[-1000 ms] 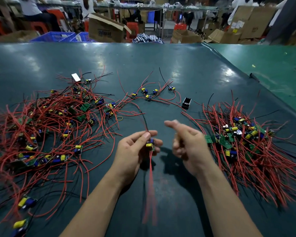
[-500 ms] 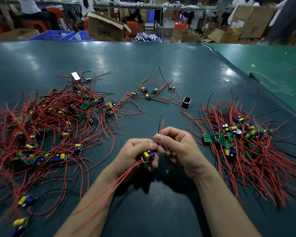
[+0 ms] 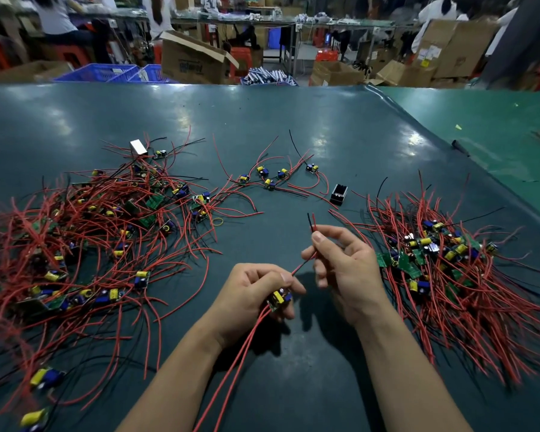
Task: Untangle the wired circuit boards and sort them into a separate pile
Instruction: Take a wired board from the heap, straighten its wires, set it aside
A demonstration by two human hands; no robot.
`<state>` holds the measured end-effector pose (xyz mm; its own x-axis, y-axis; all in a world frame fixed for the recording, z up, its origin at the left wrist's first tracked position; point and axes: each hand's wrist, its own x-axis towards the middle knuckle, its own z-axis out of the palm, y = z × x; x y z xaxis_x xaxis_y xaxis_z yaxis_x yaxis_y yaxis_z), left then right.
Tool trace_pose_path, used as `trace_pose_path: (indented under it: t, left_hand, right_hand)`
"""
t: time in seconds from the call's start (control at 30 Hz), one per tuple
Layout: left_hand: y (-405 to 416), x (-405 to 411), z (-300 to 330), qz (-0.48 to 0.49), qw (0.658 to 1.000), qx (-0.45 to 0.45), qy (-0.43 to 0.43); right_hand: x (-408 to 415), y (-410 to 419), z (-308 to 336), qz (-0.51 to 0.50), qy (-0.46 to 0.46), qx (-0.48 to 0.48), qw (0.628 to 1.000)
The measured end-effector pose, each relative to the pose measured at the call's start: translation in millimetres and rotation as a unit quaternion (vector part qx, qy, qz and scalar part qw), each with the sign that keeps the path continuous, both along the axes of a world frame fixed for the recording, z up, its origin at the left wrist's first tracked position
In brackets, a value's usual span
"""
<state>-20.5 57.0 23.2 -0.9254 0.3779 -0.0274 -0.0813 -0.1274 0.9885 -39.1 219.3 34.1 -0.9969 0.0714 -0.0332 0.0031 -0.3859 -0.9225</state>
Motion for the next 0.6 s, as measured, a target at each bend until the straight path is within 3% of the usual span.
trace_pose_path:
  t: [0.1, 0.2, 0.43, 0.6]
  left_hand:
    - [-2, -2, 0, 0.006, 0.999, 0.030, -0.016]
    - [-6, -5, 1, 0.005, 0.998, 0.049, -0.025]
    - [-7, -5, 3, -0.016, 0.998, 0.057, -0.022]
    - [-6, -3, 4, -0.024, 0.999, 0.038, -0.018]
  right_hand:
    - [1, 1, 0, 0.090, -0.053, -0.098, 0.990]
    - [3, 2, 1, 0.150, -0.037, -0.088, 0.984]
    - [5, -10, 0, 0.017, 0.049, -0.014, 0.999]
    - [11, -20, -1, -0.087, 0.097, 0.117, 0.984]
